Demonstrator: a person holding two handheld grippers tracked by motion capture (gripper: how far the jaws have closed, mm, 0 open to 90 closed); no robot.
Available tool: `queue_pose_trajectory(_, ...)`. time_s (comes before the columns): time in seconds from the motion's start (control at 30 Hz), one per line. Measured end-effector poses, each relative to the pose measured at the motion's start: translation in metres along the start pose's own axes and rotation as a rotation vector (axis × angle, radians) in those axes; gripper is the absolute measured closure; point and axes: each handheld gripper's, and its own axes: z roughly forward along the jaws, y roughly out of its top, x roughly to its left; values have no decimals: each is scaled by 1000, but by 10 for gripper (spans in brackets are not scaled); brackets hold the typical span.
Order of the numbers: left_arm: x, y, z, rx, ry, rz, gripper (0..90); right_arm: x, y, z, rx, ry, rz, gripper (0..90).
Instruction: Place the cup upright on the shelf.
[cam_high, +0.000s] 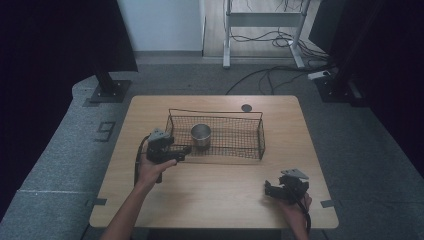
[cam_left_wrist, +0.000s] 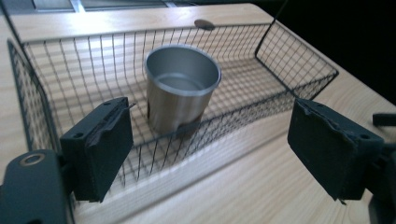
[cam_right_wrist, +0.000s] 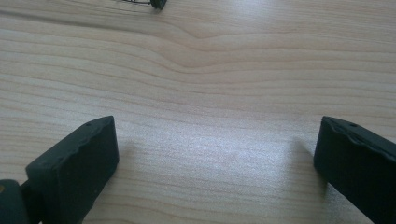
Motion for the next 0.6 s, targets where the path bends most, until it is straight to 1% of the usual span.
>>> queue_pose_trajectory(0.1, 0, -12, -4, 7, 10, 5, 146, 0, 0, 0, 0, 0, -1, 0)
queue_pose_trajectory(0.2, 0, -25, -10, 20, 17, -3, 147, 0, 0, 0, 1, 0, 2, 0)
queue_pose_trajectory(0.43, -3, -52, -16, 41, 49, 8, 149, 0, 0, 0, 0, 0, 0, 0)
queue_pose_trajectory(0.5, -1, -60, -15, 54, 60, 3, 150, 0, 0, 0, 1, 0, 0, 0)
queue_pose_trajectory(0.6, 1, -68, -14, 63, 65, -14, 150, 0, 0, 0, 0, 0, 1, 0)
